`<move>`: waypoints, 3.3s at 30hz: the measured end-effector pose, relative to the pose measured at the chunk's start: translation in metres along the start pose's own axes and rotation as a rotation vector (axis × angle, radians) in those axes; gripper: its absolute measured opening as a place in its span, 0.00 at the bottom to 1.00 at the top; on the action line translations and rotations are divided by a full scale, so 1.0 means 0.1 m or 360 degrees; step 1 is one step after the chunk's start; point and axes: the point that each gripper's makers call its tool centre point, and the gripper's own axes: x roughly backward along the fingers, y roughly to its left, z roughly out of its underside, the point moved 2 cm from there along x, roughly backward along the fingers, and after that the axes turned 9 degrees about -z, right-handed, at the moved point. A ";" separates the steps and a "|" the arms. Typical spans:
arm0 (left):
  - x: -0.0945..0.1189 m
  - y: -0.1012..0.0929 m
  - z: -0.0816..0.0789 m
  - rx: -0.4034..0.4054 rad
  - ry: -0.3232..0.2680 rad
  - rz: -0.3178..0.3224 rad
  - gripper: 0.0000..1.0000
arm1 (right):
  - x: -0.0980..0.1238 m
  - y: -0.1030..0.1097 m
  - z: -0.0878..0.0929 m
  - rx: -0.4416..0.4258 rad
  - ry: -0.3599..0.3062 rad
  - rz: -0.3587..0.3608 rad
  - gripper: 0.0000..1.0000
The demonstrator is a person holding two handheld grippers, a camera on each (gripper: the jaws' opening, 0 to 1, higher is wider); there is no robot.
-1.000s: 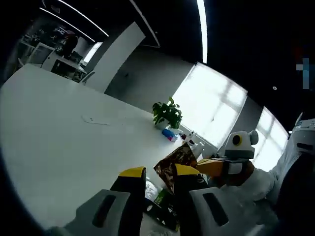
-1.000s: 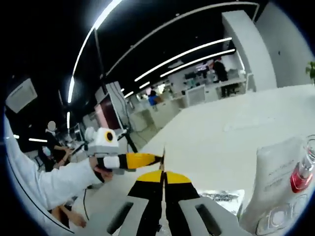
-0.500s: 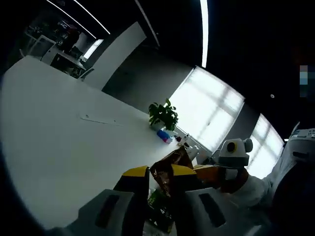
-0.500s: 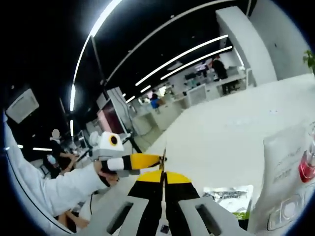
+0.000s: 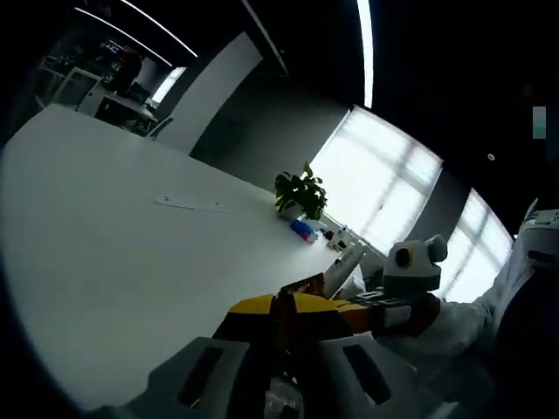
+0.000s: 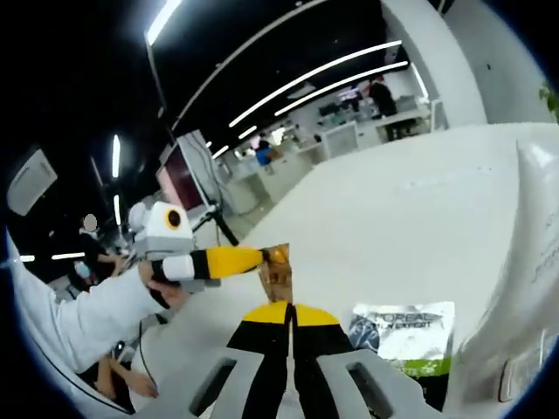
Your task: Arrange the skincare products in the storage area until every visible bottle or jar stands upright without overlapping.
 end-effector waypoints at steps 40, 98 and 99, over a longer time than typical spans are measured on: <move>-0.14 0.60 0.60 -0.0284 0.0455 -0.0538 0.00 | -0.34 -0.30 0.53 0.0622 0.0422 0.0106 0.03; 0.11 0.27 0.59 -0.0641 0.0382 -0.0658 0.13 | -0.57 -0.28 0.48 0.0952 0.0504 -0.0032 0.22; 0.12 0.27 0.57 -0.0645 0.0376 -0.0661 0.13 | -0.56 -0.28 0.48 0.0957 0.0531 -0.0029 0.24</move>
